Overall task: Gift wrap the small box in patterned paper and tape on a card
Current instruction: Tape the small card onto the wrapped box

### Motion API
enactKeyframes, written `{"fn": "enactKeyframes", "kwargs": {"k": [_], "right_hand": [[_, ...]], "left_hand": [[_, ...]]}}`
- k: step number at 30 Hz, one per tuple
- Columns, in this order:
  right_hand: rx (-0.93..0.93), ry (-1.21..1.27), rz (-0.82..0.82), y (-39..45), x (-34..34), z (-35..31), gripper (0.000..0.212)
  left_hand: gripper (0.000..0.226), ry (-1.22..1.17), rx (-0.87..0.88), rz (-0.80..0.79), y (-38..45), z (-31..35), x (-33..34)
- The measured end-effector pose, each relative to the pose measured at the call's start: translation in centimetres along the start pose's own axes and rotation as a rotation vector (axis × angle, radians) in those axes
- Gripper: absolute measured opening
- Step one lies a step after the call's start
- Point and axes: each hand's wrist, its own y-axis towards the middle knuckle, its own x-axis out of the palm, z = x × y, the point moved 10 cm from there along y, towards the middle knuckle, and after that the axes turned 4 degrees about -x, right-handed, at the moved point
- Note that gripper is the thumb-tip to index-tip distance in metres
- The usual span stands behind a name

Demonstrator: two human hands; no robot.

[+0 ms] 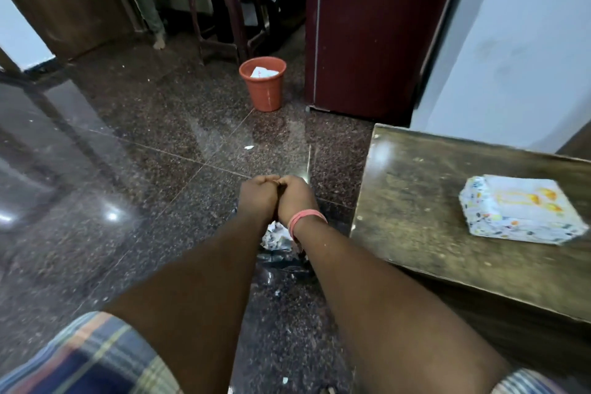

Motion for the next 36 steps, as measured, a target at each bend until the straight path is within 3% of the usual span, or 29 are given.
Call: {"fn": "enactKeyframes", "kwargs": {"k": [2, 9, 14, 17, 19, 25, 29, 36], "right_hand": [[-0.010, 0.058, 0.046, -1.2, -2.5, -1.9, 0.025], [-0.116, -0.181, 0.234, -6.9, -16.2, -4.4, 0.013], [-0.055, -0.486, 0.640, -11.3, -31.1, 0.1, 0.018], [0.105, -0.467, 0.812, -14.1, -37.9, 5.2, 0.025], [0.192, -0.368, 0.809, -15.1, -40.5, 8.9, 0.027], [0.186, 0.015, 0.575, -14.6, -38.9, 13.6, 0.027], [0.122, 0.227, 0.705, -16.3, -39.7, 14.4, 0.027], [0.048, 0.267, 0.831, -17.6, -41.9, 13.2, 0.037]], "left_hand": [[0.020, -0.005, 0.016, -0.022, -2.4, 2.3, 0.7], [0.022, 0.064, 0.179, -0.073, -11.2, 8.1, 7.7], [0.013, 0.106, 0.179, -0.210, -15.3, 6.5, 17.4], [0.023, 0.239, 0.185, -0.266, -17.7, 5.5, 22.4], [0.019, 0.324, 0.198, -0.293, -19.3, 5.4, 24.9], [0.035, 0.369, 0.225, -0.348, -21.0, 3.9, 28.9], [0.042, 0.214, 0.203, -0.370, -21.8, 4.3, 29.2], [0.039, 0.139, 0.326, -0.407, -24.3, 7.5, 30.8]]}}
